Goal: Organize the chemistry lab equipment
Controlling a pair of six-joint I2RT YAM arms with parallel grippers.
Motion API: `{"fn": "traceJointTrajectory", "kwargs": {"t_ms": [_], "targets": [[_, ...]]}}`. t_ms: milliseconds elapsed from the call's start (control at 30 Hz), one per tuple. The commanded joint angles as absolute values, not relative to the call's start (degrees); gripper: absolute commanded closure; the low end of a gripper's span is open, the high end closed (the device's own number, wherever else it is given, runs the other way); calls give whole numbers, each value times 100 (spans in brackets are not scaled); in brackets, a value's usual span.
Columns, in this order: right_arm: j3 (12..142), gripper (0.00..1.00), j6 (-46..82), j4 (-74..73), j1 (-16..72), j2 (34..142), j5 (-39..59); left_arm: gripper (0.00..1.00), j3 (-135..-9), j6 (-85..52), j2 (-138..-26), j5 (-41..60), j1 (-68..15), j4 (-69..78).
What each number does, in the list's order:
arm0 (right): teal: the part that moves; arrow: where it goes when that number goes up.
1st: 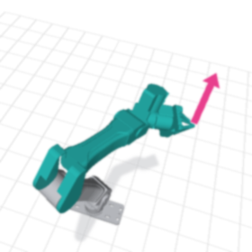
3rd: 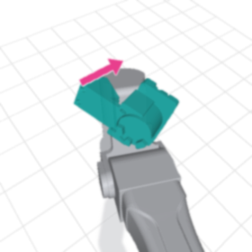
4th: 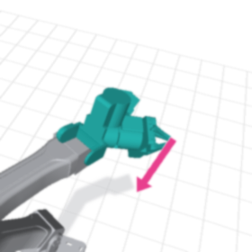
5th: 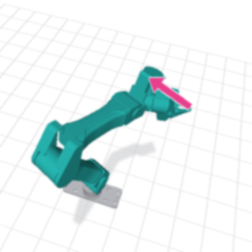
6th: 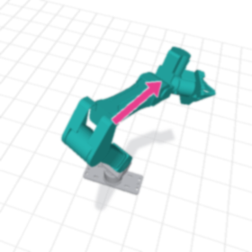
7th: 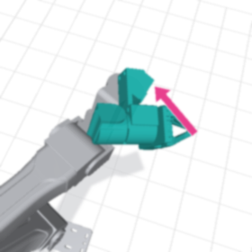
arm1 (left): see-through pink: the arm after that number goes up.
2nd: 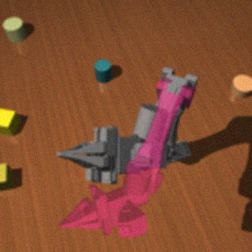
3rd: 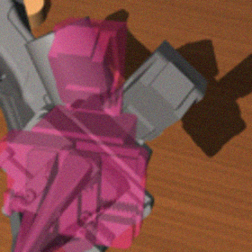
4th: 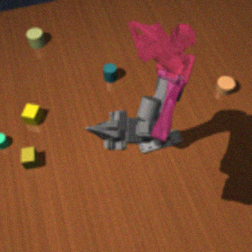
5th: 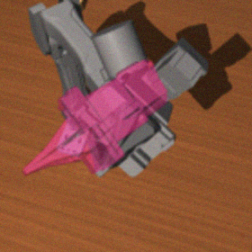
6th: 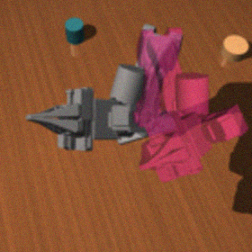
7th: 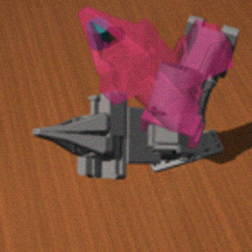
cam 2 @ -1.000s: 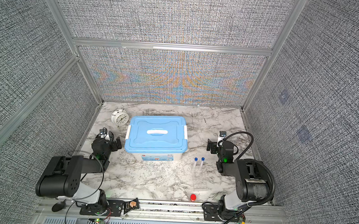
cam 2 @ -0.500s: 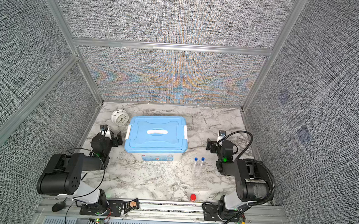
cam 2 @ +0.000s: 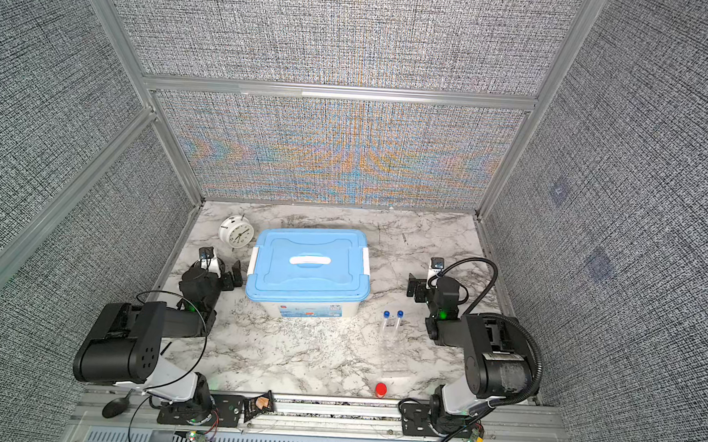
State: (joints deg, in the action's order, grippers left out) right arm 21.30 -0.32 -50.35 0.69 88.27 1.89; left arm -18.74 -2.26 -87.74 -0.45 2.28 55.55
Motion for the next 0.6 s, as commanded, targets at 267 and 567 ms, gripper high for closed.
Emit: {"fn": "traceJointTrajectory", "kwargs": {"t_ms": [267, 567], "targets": [[2166, 1, -63, -5131, 70, 8826, 137, 1, -1984, -183, -8826, 21, 228, 5533], [2166, 1, -61, -5123, 75, 8833, 135, 1, -1952, -186, -8802, 50, 250, 5606]]}}
